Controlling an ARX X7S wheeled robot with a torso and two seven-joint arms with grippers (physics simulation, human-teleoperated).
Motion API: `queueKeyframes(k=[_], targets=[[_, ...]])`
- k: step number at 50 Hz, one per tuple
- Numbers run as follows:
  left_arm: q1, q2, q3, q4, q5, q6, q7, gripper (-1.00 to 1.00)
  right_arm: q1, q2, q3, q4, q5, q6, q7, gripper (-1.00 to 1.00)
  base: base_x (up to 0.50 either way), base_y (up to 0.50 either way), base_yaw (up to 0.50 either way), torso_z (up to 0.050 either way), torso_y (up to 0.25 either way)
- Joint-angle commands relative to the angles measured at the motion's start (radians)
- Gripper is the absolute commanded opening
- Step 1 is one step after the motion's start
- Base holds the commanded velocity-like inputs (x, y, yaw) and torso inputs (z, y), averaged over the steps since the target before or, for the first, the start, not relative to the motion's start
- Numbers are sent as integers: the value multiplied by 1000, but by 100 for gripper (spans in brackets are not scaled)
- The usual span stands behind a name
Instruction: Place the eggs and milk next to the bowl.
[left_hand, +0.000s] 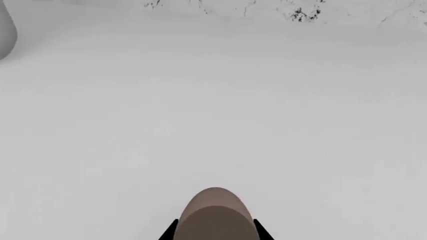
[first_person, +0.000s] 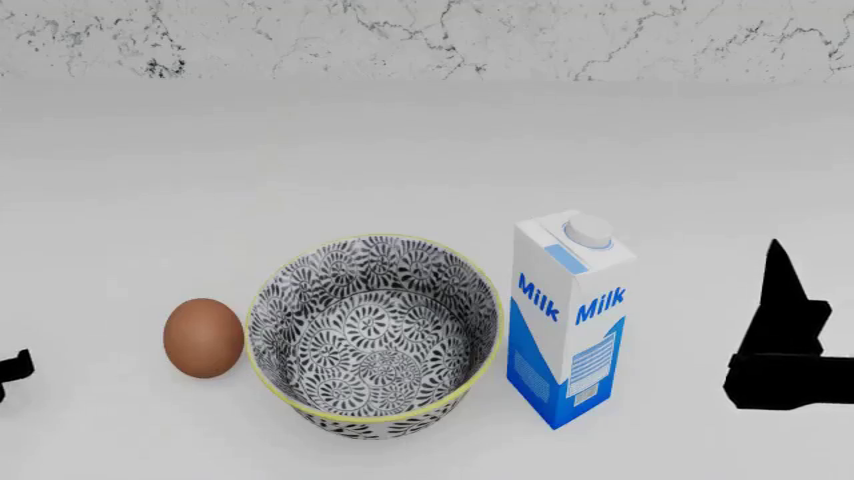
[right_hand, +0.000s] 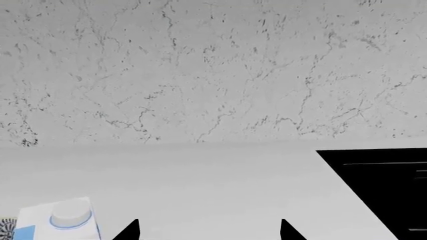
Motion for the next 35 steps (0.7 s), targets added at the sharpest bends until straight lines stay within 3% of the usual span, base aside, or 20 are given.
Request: queueKeyframes(k=[1, 17, 35], targets=[[55, -30, -44, 188, -60, -18, 36, -100, 9, -18, 26, 0, -10, 2, -23, 100, 0, 0, 0, 0, 0], [173, -144, -81, 438, -242, -116, 169, -100, 5, -20, 17, -2, -14, -5, -24, 100, 0, 0, 0, 0, 0], [177, -190, -115, 568, -449, -202, 256, -100, -15, -26, 19, 6, -24, -28, -39, 100, 0, 0, 0, 0, 0]])
